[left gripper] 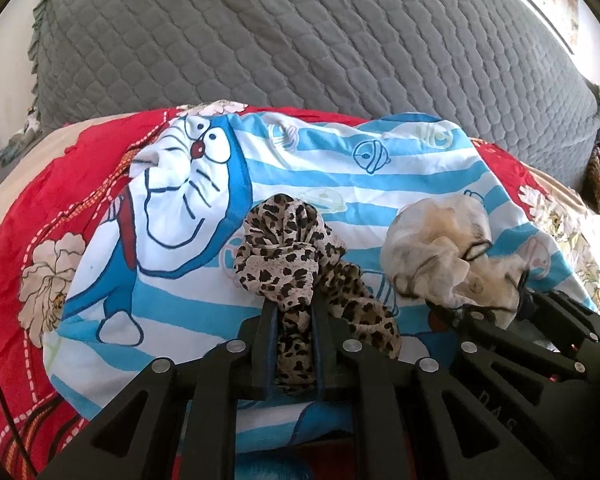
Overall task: Organize objects
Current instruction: 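Lower both scrunchies onto the striped shirt and open both grippers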
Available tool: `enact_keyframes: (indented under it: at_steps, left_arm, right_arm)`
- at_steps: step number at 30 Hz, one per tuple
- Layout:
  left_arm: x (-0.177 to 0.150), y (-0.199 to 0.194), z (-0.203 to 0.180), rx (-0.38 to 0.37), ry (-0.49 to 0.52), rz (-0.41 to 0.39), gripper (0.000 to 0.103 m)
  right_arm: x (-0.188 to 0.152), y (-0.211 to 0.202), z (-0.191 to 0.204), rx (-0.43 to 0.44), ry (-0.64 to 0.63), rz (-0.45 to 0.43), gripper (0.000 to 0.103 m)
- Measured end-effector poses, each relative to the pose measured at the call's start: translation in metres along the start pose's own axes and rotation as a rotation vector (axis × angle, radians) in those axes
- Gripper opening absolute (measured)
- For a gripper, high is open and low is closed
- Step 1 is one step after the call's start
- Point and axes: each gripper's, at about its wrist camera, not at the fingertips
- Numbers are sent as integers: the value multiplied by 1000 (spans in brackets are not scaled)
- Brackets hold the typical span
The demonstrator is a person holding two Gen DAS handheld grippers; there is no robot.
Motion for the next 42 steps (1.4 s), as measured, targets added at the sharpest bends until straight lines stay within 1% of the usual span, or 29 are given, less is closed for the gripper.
enact_keyframes:
  at_steps: [2, 8, 14, 17, 21, 24, 27, 34, 38, 42]
  left_arm:
    - [0, 0, 1, 0, -4, 4, 17]
    - [-1, -3, 3, -2, -13, 8, 18]
    - [-1, -6, 4, 15, -16, 8, 23]
    - [0, -8, 4, 21, -14, 9, 27]
    - [1, -10, 5, 31, -22, 7, 38]
    - [3, -13, 6, 35, -30, 2, 43]
    - [5, -16, 8, 47, -36, -8, 47]
    - [6, -21, 11, 51, -42, -9, 50]
    - [7, -28, 12, 54, -43, -24, 59]
    - [7, -31, 13, 48, -45, -22, 61]
  right_arm:
    - [0, 0, -1, -9, 1, 3, 45]
    - [0, 0, -4, 0, 17, 12, 45]
    - [2, -1, -5, 17, 32, 11, 46]
    - [3, -2, -5, 20, 32, 5, 48]
    - [4, -4, -5, 24, 34, -2, 50]
    - [5, -5, -6, 31, 38, -6, 53]
    - [6, -7, -6, 40, 40, -16, 56]
    - [10, -13, -7, 48, 43, -36, 61]
    - [13, -18, -8, 54, 46, -48, 64]
    - [15, -21, -8, 52, 43, -59, 67]
Point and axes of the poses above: each gripper's, at about its wrist camera, not at the fingertips, and y roughly the way its jaws point, z to its left, x to its top, and after that the axes turned 13 degrees about -z, right-handed
